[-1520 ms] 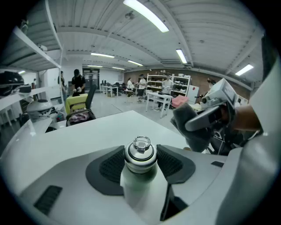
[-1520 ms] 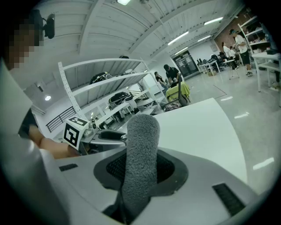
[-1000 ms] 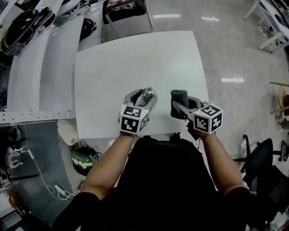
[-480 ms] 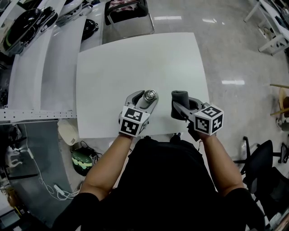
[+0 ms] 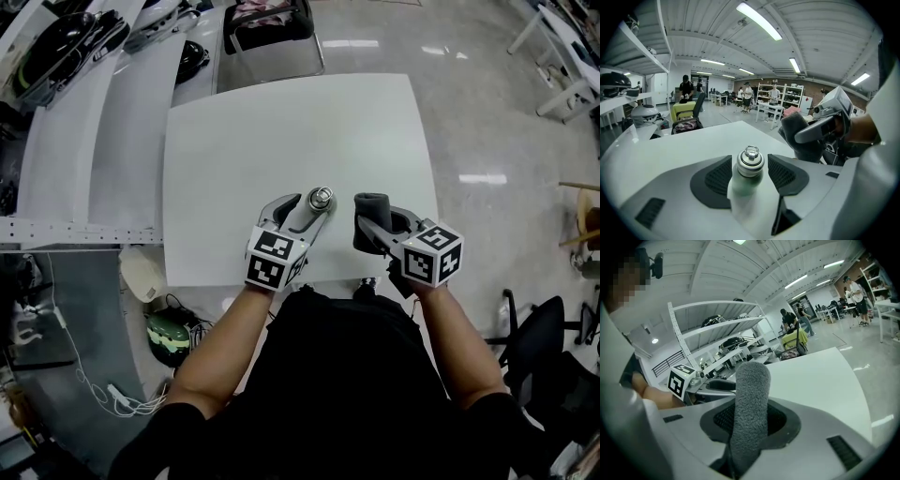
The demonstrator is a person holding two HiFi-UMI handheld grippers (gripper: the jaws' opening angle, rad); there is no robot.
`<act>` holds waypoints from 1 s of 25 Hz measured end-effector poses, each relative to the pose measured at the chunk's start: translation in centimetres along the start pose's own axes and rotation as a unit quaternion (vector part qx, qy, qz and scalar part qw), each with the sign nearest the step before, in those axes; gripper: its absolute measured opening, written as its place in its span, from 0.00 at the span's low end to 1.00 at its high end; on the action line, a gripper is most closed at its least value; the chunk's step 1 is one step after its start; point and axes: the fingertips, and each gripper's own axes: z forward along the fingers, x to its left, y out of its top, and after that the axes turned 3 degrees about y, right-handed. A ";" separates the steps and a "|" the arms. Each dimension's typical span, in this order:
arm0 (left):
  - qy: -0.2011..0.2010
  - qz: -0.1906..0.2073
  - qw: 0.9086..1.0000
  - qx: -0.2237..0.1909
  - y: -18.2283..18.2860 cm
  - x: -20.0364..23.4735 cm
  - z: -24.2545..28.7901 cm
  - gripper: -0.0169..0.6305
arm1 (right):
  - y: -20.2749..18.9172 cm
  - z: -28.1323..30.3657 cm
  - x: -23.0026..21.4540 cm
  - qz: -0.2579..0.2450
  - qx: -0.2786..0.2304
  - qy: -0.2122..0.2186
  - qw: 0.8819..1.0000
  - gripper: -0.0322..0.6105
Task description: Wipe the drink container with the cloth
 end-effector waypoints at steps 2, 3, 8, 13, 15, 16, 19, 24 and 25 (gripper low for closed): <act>-0.012 -0.012 1.000 -0.002 -0.2 0.0 -0.5 0.40 | 0.1 0.2 0.5 -0.006 0.000 -0.003 1.000 0.22; -0.017 -0.016 1.000 -0.004 -0.2 0.0 -0.9 0.40 | 0.1 0.3 0.8 -0.010 -0.001 -0.006 1.000 0.22; -0.013 -0.025 0.999 -0.015 0.1 0.9 -2.7 0.09 | 0.5 0.7 2.7 -0.017 -0.012 -0.005 1.000 0.22; -0.024 -0.034 0.999 -0.026 0.2 1.4 -4.5 0.05 | 0.8 1.0 5.1 -0.021 -0.045 -0.011 0.999 0.22; -0.036 -0.036 0.998 -0.030 0.2 1.2 -5.3 0.05 | 0.8 1.1 5.7 -0.025 -0.053 -0.018 0.998 0.22; -0.042 -0.036 0.998 -0.032 0.2 1.1 -5.7 0.05 | 0.7 1.2 6.0 -0.027 -0.056 -0.022 0.998 0.22; -0.057 -0.039 0.997 -0.035 0.0 1.0 -6.8 0.05 | 0.4 1.2 6.3 -0.019 -0.063 -0.041 0.997 0.22; -0.080 -0.044 0.995 -0.036 -0.6 0.6 -8.1 0.05 | 0.2 0.9 7.1 -0.014 -0.081 -0.059 0.995 0.22; -0.084 -0.043 0.995 -0.035 -0.8 0.5 -8.2 0.05 | 0.2 0.7 7.3 -0.017 -0.084 -0.060 0.995 0.22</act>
